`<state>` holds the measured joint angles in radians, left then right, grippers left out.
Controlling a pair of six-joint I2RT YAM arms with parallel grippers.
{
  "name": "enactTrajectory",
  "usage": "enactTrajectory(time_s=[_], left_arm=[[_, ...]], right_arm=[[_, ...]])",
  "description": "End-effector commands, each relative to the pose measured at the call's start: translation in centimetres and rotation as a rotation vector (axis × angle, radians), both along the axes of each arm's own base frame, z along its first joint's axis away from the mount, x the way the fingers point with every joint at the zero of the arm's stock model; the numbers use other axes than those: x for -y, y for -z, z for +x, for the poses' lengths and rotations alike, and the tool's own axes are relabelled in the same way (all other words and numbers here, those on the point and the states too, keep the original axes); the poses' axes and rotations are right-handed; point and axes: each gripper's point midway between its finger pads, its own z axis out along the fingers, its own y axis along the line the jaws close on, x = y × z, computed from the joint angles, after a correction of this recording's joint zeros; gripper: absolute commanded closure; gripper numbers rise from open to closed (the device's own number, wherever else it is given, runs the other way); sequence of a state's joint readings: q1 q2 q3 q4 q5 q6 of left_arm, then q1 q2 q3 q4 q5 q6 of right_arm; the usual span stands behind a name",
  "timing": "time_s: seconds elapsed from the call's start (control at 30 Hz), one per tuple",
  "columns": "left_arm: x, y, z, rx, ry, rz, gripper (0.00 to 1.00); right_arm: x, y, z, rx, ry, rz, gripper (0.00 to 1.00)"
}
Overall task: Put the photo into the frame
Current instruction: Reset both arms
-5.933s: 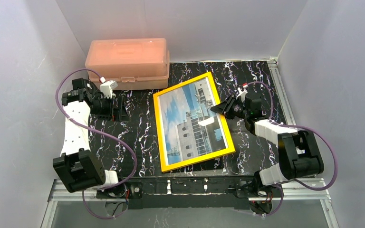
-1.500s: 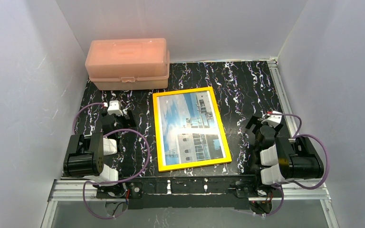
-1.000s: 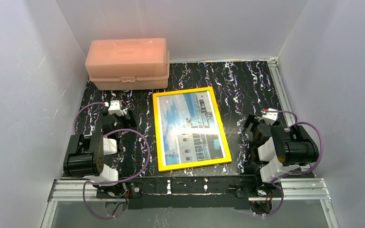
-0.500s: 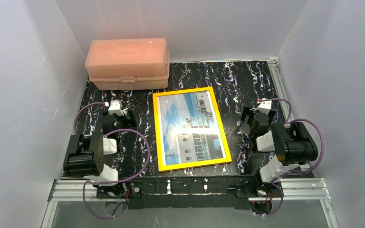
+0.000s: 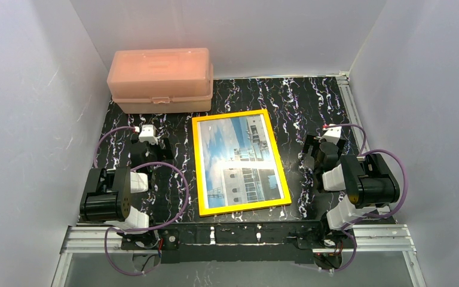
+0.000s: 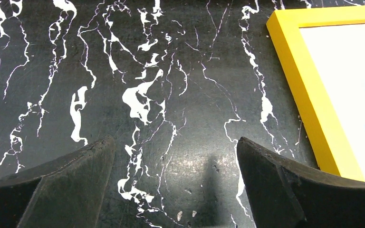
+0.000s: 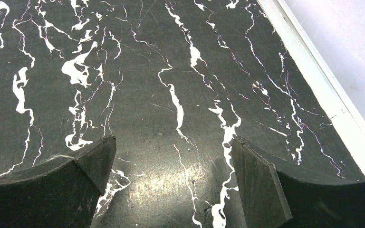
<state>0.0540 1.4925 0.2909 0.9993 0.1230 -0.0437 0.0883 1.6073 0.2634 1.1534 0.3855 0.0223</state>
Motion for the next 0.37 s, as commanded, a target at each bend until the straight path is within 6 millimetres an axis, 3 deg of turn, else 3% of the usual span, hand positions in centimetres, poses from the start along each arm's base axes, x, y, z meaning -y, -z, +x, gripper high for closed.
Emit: enactTrajectory(time_s=[0.0,0.33], left_arm=[[-0.32,-0.69,0.67,0.017,-0.012,0.024,0.02],[-0.26,-0.59,0.51,0.009,-0.016,0.036,0.02]], right_arm=[[-0.08,-0.9,0.29,0.036,-0.006,-0.009,0.01],[-0.06,-0.84,0.27,0.034,-0.006,-0.009,0.01]])
